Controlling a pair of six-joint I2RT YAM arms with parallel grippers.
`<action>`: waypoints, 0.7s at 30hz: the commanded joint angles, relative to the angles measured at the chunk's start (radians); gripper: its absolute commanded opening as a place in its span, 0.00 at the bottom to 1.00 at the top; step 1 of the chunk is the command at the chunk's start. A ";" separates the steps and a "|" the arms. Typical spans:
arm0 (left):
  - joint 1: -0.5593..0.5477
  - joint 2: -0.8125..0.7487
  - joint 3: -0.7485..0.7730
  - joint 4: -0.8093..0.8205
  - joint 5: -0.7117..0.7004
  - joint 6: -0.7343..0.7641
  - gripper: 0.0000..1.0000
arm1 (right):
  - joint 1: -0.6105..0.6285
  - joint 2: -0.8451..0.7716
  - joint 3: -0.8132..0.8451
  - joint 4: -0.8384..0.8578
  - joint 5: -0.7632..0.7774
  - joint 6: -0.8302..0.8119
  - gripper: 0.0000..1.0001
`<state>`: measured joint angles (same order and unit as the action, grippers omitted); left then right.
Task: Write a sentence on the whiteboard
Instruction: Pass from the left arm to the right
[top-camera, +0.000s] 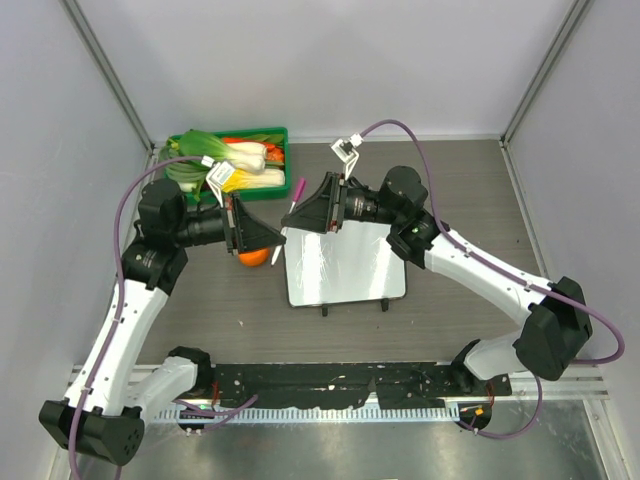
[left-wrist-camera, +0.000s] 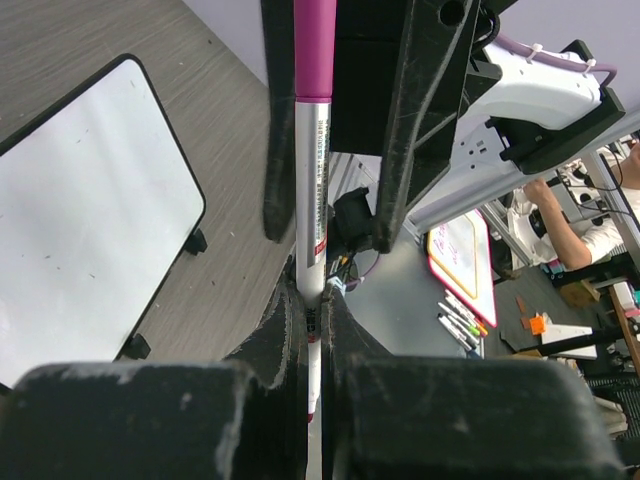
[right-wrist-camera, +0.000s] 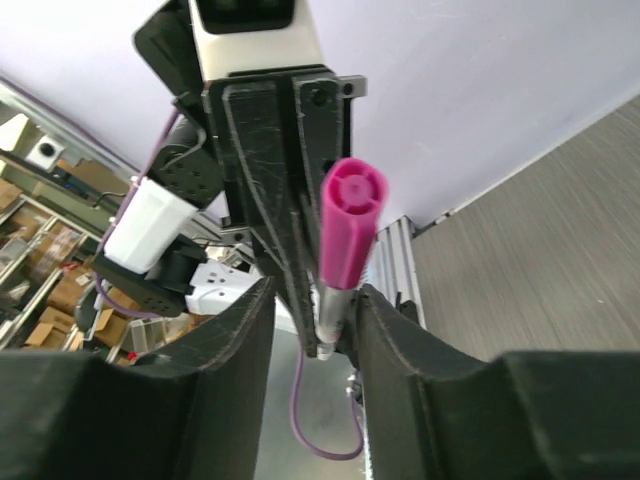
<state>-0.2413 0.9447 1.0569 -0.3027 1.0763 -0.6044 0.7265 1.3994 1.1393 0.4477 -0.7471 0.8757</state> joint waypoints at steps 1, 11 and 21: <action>-0.004 -0.029 -0.009 0.037 -0.010 -0.006 0.00 | 0.008 -0.019 0.030 0.100 -0.044 0.029 0.41; -0.012 -0.027 -0.055 0.054 -0.012 -0.009 0.00 | 0.007 0.000 0.040 0.126 -0.032 0.057 0.02; -0.012 -0.046 -0.044 0.073 -0.085 -0.031 0.84 | 0.004 -0.111 -0.004 -0.090 0.221 -0.070 0.01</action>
<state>-0.2508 0.9195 1.0065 -0.2790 1.0306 -0.6186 0.7307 1.3956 1.1397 0.3965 -0.6811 0.8623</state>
